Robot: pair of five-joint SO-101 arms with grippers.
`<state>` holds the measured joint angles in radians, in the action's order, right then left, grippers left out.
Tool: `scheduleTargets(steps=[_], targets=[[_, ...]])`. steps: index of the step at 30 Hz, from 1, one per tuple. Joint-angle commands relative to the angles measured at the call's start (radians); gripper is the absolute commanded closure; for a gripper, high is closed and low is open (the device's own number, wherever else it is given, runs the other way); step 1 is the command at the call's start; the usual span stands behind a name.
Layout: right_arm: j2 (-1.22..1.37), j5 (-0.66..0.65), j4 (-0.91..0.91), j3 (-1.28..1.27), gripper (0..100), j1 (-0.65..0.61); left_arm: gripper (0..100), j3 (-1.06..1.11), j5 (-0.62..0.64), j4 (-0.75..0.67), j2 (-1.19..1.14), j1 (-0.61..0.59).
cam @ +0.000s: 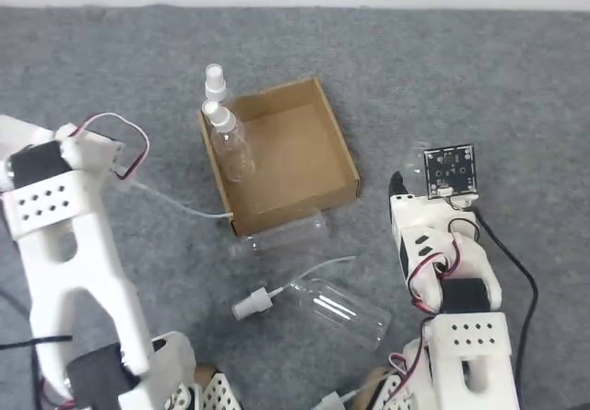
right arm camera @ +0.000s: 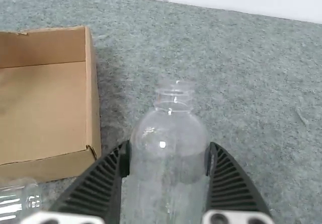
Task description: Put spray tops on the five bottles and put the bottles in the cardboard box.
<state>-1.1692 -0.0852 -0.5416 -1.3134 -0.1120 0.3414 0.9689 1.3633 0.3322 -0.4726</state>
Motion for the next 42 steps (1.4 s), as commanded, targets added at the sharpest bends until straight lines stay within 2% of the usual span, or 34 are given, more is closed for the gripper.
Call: scheduleTargets(steps=[1,13,20,34,38,42], targets=[[-0.031,-0.021,0.036,0.009,89.8,-0.022,99,-0.062,0.005,0.044,0.132,0.006],[-0.031,-0.02,0.031,0.009,89.8,-0.025,99,0.093,0.003,-0.037,0.416,0.006],[-0.031,-0.021,0.031,-0.003,89.8,-0.104,99,0.148,0.008,-0.054,0.529,0.006],[-0.031,-0.015,0.03,-0.006,89.8,-0.254,99,0.392,0.014,-0.245,0.799,0.014],[-0.033,-0.018,0.03,-0.002,89.8,-0.257,99,0.487,0.101,-0.354,0.881,0.015],[-0.033,-0.021,0.031,0.002,89.8,-0.268,99,0.573,0.114,-0.451,0.941,0.02]])
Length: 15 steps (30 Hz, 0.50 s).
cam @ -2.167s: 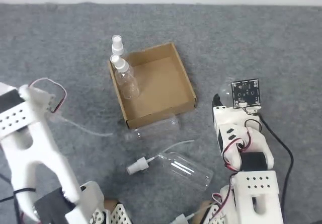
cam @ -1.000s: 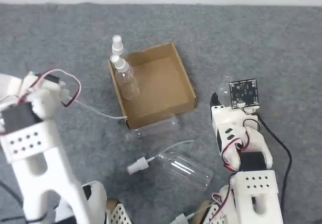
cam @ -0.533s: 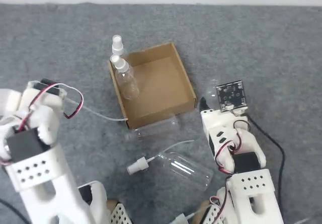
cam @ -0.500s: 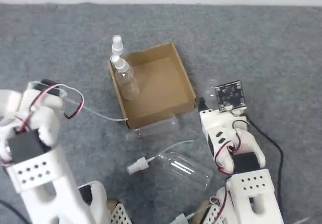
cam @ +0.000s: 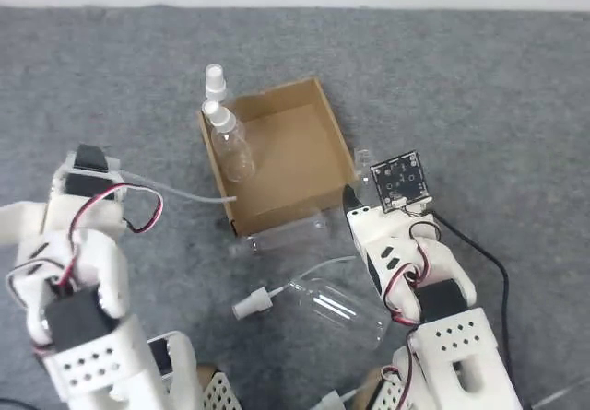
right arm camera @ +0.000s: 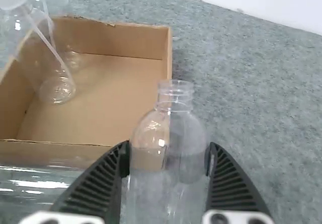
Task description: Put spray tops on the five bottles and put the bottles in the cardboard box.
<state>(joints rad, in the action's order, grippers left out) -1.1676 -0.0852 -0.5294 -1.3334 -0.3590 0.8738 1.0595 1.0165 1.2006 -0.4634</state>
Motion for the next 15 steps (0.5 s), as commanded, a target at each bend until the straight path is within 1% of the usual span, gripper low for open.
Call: scheduleTargets(steps=[1,4,6,9,12,15], targets=[[-0.039,-0.023,0.019,0.021,89.8,-0.036,99,0.054,0.023,-0.112,0.084,0.023],[-0.097,-0.025,0.012,0.012,89.8,-0.084,99,0.076,0.025,-0.107,0.123,0.078],[-0.157,-0.029,-0.027,0.005,89.8,-0.104,99,0.087,0.025,-0.107,0.149,0.1],[-0.259,-0.101,-0.07,-0.032,89.8,-0.136,99,0.104,0.025,-0.114,0.187,0.104],[-0.371,-0.183,-0.071,-0.106,89.8,-0.18,99,0.117,0.025,-0.115,0.221,0.107],[-0.49,-0.23,-0.071,-0.173,89.8,-0.216,99,0.131,0.025,-0.115,0.252,0.107]])
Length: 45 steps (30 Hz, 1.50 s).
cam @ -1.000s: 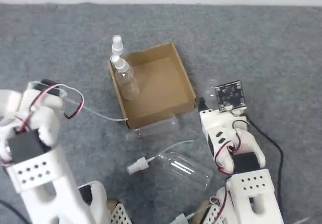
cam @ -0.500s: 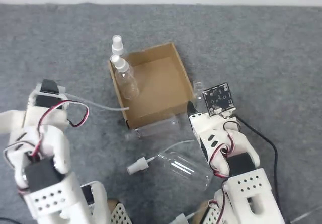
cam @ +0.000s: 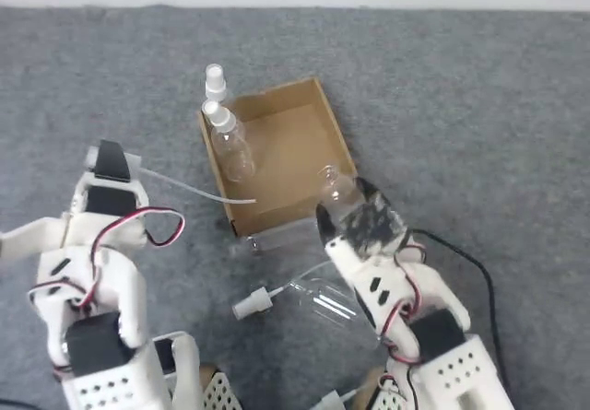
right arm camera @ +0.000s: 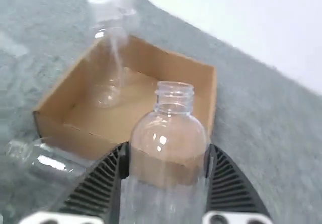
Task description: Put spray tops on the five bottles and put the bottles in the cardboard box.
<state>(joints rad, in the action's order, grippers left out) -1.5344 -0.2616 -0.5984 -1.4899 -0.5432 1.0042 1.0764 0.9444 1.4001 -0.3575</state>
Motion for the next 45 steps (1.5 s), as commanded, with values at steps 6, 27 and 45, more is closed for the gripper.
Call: scheduleTargets(steps=[6,27,45], targets=[[-0.289,-0.066,-0.004,-0.106,89.8,-0.053,99,0.015,0.009,-0.044,0.11,0.003],[-0.272,-0.204,-0.005,-0.18,89.8,-0.188,99,0.219,0.009,-0.17,0.431,0.005],[-0.272,-0.276,-0.012,-0.19,89.8,-0.193,99,0.248,-0.069,-0.166,0.425,0.14]])
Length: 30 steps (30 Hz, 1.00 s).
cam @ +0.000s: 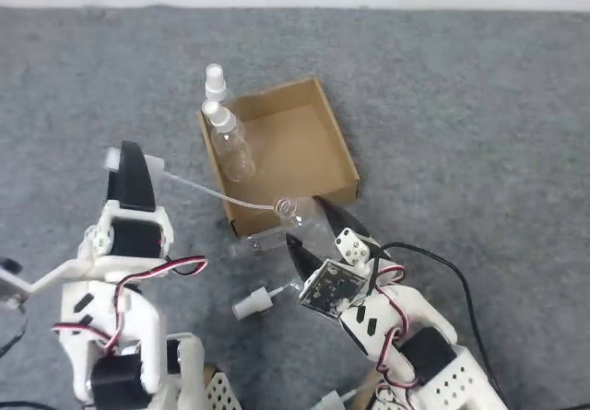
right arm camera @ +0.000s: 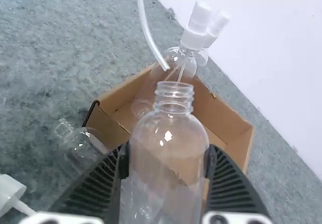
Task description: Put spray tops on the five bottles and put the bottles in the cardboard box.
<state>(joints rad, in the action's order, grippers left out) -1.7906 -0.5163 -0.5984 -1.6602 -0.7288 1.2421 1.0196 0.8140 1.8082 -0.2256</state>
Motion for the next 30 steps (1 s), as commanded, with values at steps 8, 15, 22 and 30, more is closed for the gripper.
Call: scheduleTargets(steps=[8,15,22,30], targets=[[-0.007,-0.025,-0.013,-0.02,89.8,-0.008,99,0.021,-0.04,-0.035,0.015,0.055],[-0.016,-0.068,-0.045,-0.02,89.8,-0.022,99,0.031,-0.04,-0.04,0.015,0.06],[-0.013,-0.071,-0.047,-0.02,89.8,-0.03,99,0.11,-0.081,-0.109,0.017,0.063],[-0.013,-0.068,-0.047,-0.02,89.8,-0.03,99,0.131,-0.081,-0.112,0.017,0.143]])
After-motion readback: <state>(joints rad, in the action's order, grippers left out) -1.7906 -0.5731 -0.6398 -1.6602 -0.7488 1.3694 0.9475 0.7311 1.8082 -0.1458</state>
